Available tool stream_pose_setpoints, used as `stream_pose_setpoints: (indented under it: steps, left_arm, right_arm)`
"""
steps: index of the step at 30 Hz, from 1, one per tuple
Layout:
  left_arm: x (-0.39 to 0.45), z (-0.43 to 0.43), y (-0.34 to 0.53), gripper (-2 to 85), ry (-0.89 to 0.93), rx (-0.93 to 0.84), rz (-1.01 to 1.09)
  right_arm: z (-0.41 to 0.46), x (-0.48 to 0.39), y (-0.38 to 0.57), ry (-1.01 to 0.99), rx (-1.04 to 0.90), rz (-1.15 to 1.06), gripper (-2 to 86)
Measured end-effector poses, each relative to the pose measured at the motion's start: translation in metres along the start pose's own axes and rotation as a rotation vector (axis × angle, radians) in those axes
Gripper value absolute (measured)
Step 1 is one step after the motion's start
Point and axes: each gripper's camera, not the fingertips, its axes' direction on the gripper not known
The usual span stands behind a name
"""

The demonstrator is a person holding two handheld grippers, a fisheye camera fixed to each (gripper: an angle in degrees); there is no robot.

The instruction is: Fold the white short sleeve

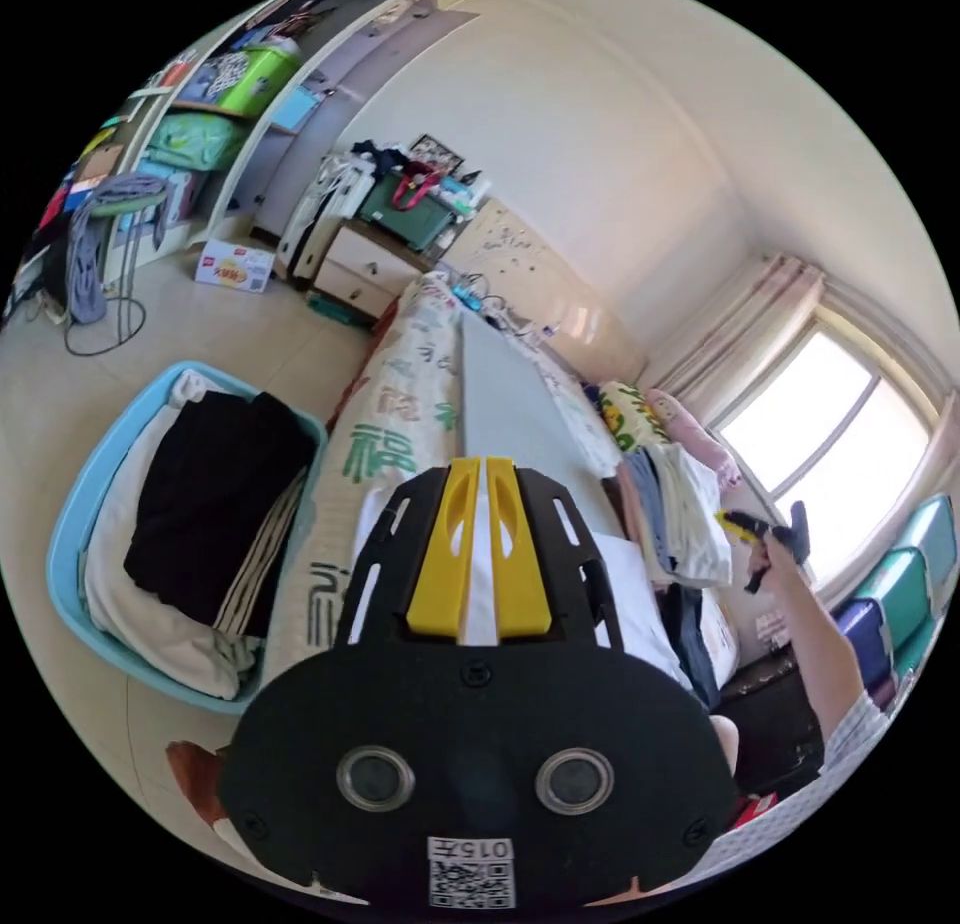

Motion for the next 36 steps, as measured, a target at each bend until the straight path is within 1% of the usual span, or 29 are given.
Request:
stream_pose_setpoints:
  steps: [2,3,5,8,11,13,15,17,18,20,21,22,23,24,25,26,27,28,29,30,32,33,34,35,36]
  left_arm:
    - [0.041,-0.021,0.015,-0.6,0.041,0.008,0.050]
    - [0.049,-0.026,0.019,-0.6,0.049,0.013,0.057]
    - [0.074,-0.043,0.040,-0.8,0.068,0.035,0.071]
    - [0.091,-0.052,0.067,-0.8,0.111,0.046,0.064]
    - [0.099,-0.047,0.089,-0.8,0.158,0.044,0.032]
    - [0.096,-0.044,0.094,-0.8,0.162,0.073,-0.019]
    - [0.092,-0.042,0.091,-0.7,0.160,0.115,-0.049]
    - [0.088,-0.039,0.084,-0.5,0.060,0.169,-0.015]
    - [0.086,-0.038,0.083,-0.3,0.023,0.176,-0.007]
    - [0.068,-0.033,0.073,0.6,-0.075,0.180,-0.016]
    - [0.062,-0.031,0.070,0.9,-0.091,0.174,-0.022]
    - [0.051,-0.027,0.063,1.7,-0.121,0.153,-0.038]
    - [0.041,-0.021,0.055,2.7,-0.142,0.123,-0.055]
    - [0.037,-0.017,0.050,3.3,-0.147,0.107,-0.058]
    - [0.034,-0.008,0.040,4.2,-0.151,0.068,-0.046]
    - [0.036,0.004,0.030,4.9,-0.158,0.006,-0.007]
    - [0.040,0.012,0.024,5.1,-0.160,-0.041,0.025]
    - [0.053,0.031,0.015,5.3,-0.151,-0.169,0.106]
    - [0.069,0.050,0.012,5.2,-0.136,-0.305,0.188]
    - [0.078,0.058,0.014,5.2,-0.125,-0.359,0.236]
    - [0.102,0.081,0.032,5.5,-0.121,-0.522,0.368]
    - [0.105,0.085,0.035,5.6,-0.140,-0.547,0.384]
    - [0.108,0.089,0.037,6.2,-0.202,-0.571,0.398]
    - [0.108,0.090,0.034,6.8,-0.270,-0.561,0.389]
    - [0.107,0.090,0.032,6.9,-0.291,-0.554,0.380]
  right_arm:
    - [-0.097,-0.086,-0.015,-0.053,0.104,-0.125,-0.4]
    - [-0.118,-0.105,-0.017,-0.053,0.122,-0.160,-0.4]
    - [-0.184,-0.171,-0.022,-0.026,0.143,-0.305,-0.4]
    - [-0.236,-0.215,-0.024,-0.004,0.191,-0.377,-0.5]
    - [-0.256,-0.234,-0.027,-0.043,0.224,-0.427,-0.5]
    - [-0.255,-0.242,-0.029,-0.052,0.244,-0.451,-0.5]
    - [-0.251,-0.250,-0.023,-0.039,0.325,-0.499,-0.6]
    - [-0.237,-0.255,0.013,-0.039,0.510,-0.601,-0.6]
    - [-0.229,-0.254,0.025,-0.048,0.544,-0.631,-0.7]
    - [-0.188,-0.239,0.074,-0.088,0.602,-0.714,-0.9]
    - [-0.174,-0.233,0.086,-0.107,0.591,-0.733,-0.9]
    - [-0.143,-0.221,0.105,-0.161,0.527,-0.786,-0.9]
    - [-0.107,-0.213,0.122,-0.220,0.428,-0.855,-0.9]
    - [-0.086,-0.211,0.131,-0.244,0.368,-0.897,-0.8]
    - [-0.044,-0.212,0.147,-0.266,0.235,-0.986,-0.7]
    - [-0.002,-0.219,0.161,-0.255,0.095,-1.057,-0.3]
    - [0.018,-0.223,0.167,-0.244,0.028,-1.084,-0.1]
    - [0.053,-0.231,0.177,-0.224,-0.071,-1.108,1.2]
    - [0.078,-0.239,0.183,-0.233,-0.126,-1.113,2.3]
    - [0.085,-0.244,0.184,-0.259,-0.158,-1.122,2.8]
    - [0.102,-0.272,0.178,-0.375,-0.306,-1.196,5.9]
    - [0.106,-0.278,0.175,-0.384,-0.338,-1.205,6.0]
    - [0.114,-0.283,0.169,-0.383,-0.371,-1.194,6.1]
    - [0.121,-0.284,0.161,-0.385,-0.380,-1.150,5.7]
    - [0.125,-0.284,0.156,-0.389,-0.387,-1.123,5.5]
